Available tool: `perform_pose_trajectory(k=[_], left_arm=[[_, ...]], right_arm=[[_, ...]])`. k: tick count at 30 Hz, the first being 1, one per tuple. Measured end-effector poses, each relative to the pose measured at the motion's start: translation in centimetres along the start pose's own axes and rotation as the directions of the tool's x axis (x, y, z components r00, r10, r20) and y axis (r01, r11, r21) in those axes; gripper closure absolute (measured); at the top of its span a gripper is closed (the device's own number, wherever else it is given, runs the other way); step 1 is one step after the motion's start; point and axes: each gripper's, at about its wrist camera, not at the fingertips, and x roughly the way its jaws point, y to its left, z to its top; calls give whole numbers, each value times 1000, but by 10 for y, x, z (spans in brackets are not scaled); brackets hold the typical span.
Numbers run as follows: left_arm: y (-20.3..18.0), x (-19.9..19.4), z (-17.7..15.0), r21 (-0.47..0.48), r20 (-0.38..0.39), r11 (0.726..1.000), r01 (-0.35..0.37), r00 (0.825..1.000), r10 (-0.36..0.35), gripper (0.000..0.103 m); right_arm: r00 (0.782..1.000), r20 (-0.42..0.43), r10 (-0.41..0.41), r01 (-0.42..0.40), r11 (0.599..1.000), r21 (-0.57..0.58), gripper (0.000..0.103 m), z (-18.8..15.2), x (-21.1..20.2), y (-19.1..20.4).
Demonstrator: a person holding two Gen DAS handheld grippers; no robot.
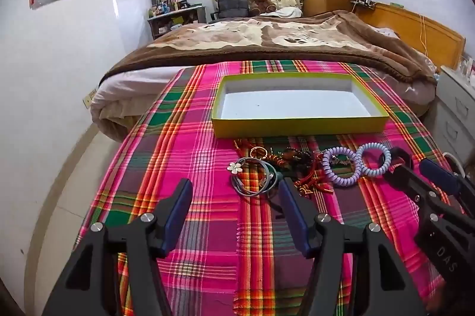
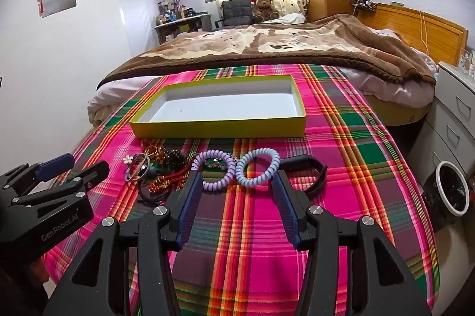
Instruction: Organize jewelry
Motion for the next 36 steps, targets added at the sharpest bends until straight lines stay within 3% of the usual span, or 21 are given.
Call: perform_pose_trajectory(k=[7, 16, 36], left_arm=[[3, 2, -1, -35, -9, 999, 5, 1000, -6, 41], [-2, 0, 2, -30, -15, 997, 64, 998, -65, 41], [-1, -2, 1, -25, -17, 999, 39, 999, -40, 41]], right_arm=[[1000, 2, 2, -2, 1000, 0, 53, 0, 2, 1], [1000, 8, -5, 5, 1000, -3, 53, 2, 4, 2], [1000, 8, -10, 10, 1000, -5, 53, 1, 4, 3]])
